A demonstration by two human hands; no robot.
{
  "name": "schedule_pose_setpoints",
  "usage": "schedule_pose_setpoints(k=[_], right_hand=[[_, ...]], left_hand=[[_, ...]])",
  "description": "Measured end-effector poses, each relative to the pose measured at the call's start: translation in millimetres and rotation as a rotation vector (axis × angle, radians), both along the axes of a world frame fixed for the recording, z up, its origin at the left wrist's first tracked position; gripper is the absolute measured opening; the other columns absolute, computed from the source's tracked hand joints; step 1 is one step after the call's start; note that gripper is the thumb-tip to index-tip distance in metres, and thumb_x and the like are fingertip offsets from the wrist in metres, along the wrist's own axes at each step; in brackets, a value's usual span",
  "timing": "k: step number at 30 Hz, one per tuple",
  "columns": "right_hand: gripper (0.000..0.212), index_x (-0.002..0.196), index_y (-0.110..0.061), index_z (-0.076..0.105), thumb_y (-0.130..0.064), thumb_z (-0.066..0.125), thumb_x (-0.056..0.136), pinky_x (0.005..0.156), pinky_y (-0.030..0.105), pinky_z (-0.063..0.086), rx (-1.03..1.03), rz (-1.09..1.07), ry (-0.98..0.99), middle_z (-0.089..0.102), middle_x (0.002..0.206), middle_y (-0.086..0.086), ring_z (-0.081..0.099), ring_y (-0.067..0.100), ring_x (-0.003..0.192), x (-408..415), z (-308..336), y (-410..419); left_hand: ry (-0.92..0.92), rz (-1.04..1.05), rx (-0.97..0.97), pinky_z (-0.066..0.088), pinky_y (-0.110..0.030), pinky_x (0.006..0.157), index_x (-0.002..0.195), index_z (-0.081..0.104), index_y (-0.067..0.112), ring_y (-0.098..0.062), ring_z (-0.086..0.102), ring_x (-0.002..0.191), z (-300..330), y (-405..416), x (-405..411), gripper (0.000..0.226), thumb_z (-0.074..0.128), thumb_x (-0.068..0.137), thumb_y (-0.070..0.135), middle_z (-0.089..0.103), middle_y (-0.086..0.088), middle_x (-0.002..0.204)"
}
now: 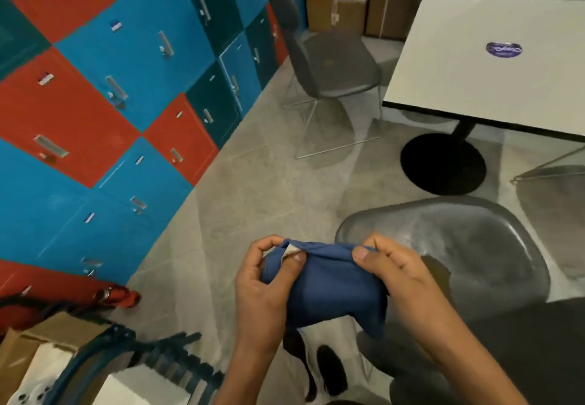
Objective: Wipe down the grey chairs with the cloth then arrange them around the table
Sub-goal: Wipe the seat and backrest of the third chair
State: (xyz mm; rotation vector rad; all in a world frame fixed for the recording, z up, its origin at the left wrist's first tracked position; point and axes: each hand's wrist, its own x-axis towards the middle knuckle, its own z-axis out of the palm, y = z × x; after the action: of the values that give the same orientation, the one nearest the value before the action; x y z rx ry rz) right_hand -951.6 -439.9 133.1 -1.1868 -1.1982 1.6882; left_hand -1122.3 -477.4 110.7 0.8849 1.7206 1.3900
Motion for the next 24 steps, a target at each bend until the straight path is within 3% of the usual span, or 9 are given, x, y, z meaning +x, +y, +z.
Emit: schedule_pose_setpoints(k=[10,21,24], right_hand=[[0.038,0.065,-0.022,0.054,-0.020,0.053,0.102,0.055,0.015,0.038,-0.071,-0.420,-0.160,0.049,0.060,-0.010,0.046,0.003,0.055,-11.9,-24.7,32.8],[0.037,0.068,-0.019,0.046,-0.023,0.055,0.103,0.058,0.029,0.034,-0.174,-0.741,-0.258,0.042,0.063,-0.007,0.041,0.008,0.059,-57.7,-55.0,83.8],[0.037,0.069,-0.016,0.043,-0.026,0.055,0.102,0.057,0.024,0.032,-0.178,-0.815,-0.321,0.039,0.061,-0.008,0.038,0.006,0.057,-56.0,-63.3,93.1]], left_hand=[[-0.108,-0.482,-0.090,0.054,-0.017,0.066,0.096,0.068,0.016,-0.005,0.071,0.078,-33.4,118.2,-10.0,0.014,0.071,0.090,0.004,0.075,0.009,0.086],[-0.007,-0.853,-0.207,0.057,-0.022,0.071,0.098,0.071,0.020,-0.009,0.072,0.084,-67.7,226.3,-32.2,0.008,0.073,0.092,0.015,0.075,0.006,0.092],[0.007,-0.935,-0.249,0.056,-0.020,0.066,0.095,0.070,0.022,-0.007,0.072,0.082,-77.1,246.6,-20.9,0.008,0.072,0.093,0.014,0.075,0.008,0.089]])
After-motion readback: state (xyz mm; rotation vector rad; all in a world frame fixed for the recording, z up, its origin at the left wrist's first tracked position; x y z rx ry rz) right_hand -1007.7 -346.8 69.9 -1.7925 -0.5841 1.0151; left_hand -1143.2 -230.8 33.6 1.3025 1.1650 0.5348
